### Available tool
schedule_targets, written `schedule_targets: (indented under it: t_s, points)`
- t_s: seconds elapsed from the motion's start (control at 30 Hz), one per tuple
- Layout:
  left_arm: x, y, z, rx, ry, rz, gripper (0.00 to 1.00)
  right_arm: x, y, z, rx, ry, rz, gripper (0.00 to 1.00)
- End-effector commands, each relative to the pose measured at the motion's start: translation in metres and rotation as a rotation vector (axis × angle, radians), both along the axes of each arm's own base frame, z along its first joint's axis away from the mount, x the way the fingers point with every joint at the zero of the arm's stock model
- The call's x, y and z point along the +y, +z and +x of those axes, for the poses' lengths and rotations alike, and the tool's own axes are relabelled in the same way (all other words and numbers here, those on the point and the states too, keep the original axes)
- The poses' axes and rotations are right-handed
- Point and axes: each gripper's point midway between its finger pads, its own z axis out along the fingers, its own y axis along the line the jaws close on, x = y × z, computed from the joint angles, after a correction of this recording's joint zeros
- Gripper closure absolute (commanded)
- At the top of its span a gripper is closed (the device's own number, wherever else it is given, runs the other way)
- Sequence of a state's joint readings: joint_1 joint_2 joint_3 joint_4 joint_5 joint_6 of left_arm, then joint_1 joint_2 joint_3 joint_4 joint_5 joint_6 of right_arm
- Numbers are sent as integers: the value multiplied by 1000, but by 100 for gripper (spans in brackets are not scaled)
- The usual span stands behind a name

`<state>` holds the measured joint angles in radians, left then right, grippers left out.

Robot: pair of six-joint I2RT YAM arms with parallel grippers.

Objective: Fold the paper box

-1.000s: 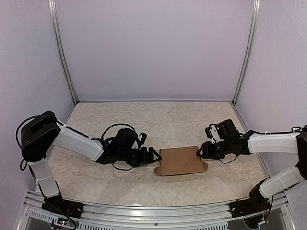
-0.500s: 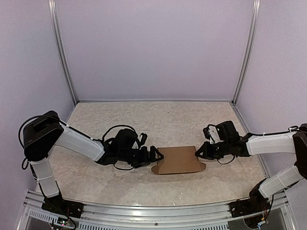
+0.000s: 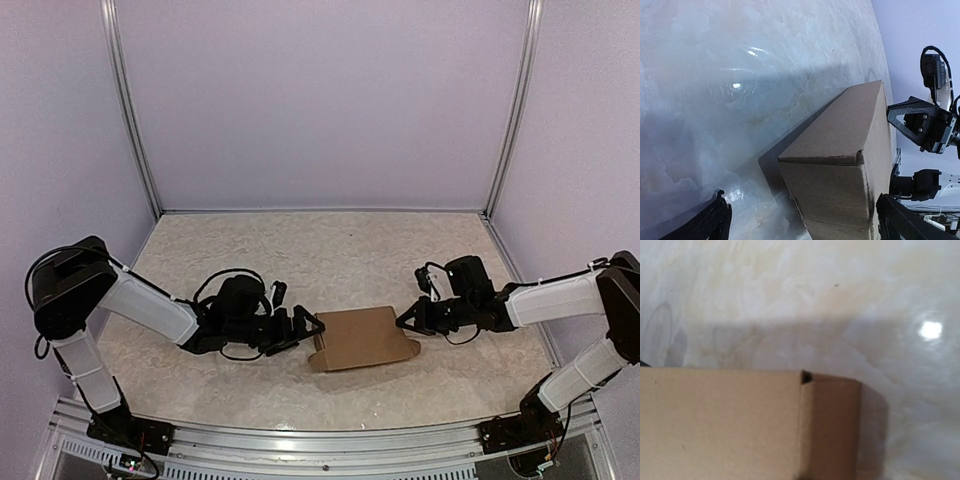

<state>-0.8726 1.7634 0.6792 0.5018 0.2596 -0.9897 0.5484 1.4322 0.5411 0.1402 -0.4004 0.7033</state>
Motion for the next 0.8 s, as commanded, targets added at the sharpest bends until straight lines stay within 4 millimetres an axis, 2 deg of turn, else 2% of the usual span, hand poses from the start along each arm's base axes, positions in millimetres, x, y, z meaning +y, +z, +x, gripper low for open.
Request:
schedule_targets:
  t_s: [0.0, 0.43, 0.63, 0.77]
  points:
    - [13, 0, -4, 31, 26, -28, 1, 6, -18, -15, 78, 20, 6, 97]
    - [4, 26, -14, 71, 6, -209, 2, 32, -20, -15, 83, 25, 43, 100]
    - [4, 31, -19, 99, 6, -274, 10, 37, -23, -16, 84, 24, 35, 100]
    - [3, 38, -23, 116, -2, -316, 21, 39, -21, -14, 75, 22, 32, 100]
